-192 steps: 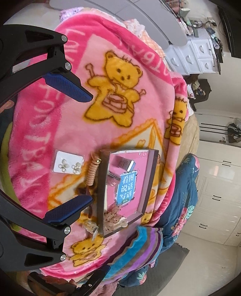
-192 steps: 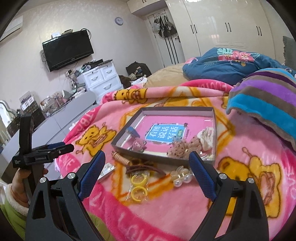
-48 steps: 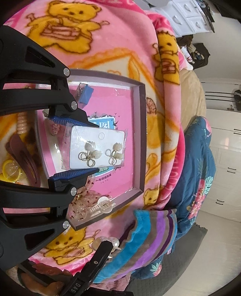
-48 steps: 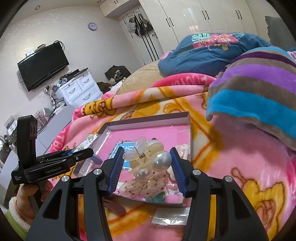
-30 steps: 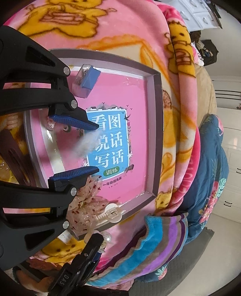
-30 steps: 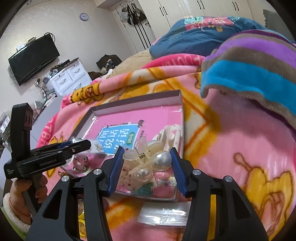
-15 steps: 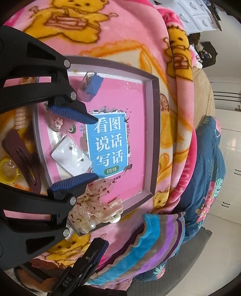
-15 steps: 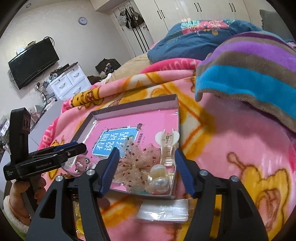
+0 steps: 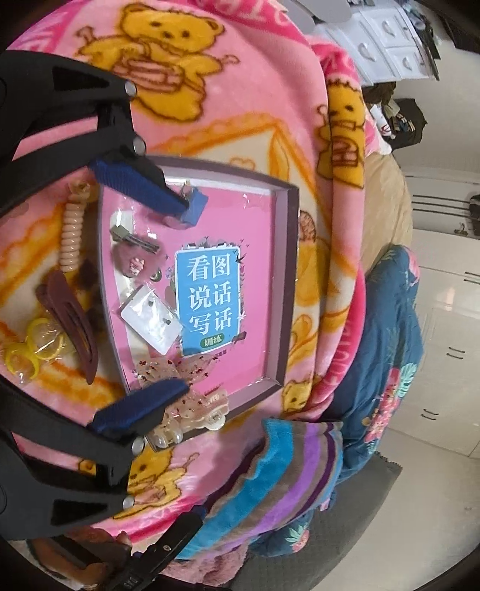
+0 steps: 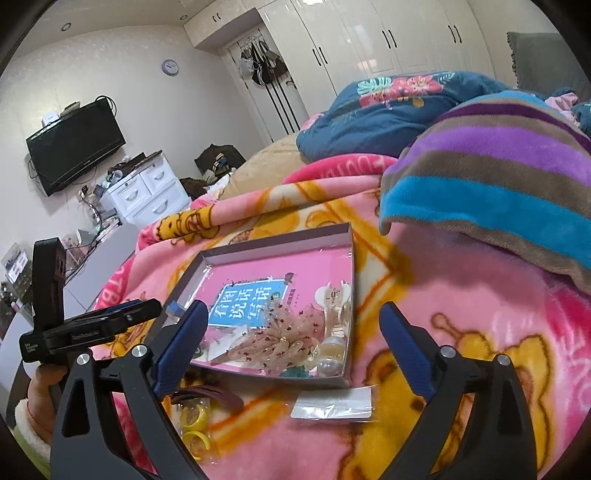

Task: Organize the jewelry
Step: 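Open the left tool to drop the earring card while the right releases the pearl clip, then move the right tool to the yellow ring bag while the left nears the coiled hair tie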

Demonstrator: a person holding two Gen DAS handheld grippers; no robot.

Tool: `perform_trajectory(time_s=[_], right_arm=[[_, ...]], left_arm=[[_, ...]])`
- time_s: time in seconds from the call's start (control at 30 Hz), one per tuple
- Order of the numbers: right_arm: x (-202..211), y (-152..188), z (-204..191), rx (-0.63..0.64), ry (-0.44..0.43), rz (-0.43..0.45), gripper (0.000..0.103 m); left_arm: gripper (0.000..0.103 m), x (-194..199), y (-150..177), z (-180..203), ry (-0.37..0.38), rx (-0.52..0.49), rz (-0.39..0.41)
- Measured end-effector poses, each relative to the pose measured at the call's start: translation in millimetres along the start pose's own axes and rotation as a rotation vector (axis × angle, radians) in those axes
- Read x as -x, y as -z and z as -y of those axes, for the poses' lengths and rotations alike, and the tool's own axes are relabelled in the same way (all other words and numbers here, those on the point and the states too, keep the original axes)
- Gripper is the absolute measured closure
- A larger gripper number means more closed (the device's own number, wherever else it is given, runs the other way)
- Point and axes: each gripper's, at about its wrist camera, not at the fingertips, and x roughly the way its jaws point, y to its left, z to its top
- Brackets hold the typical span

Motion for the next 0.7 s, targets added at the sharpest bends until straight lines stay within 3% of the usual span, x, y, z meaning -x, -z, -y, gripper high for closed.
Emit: perform_trajectory(time_s=[0.7], right_arm=[[40.4,-0.9,-28.8,0.054,-0.027,0.048,0.007]], left_arm=[[0.009,66.0,11.0,-31.8,-0.047,0.065,0.087]])
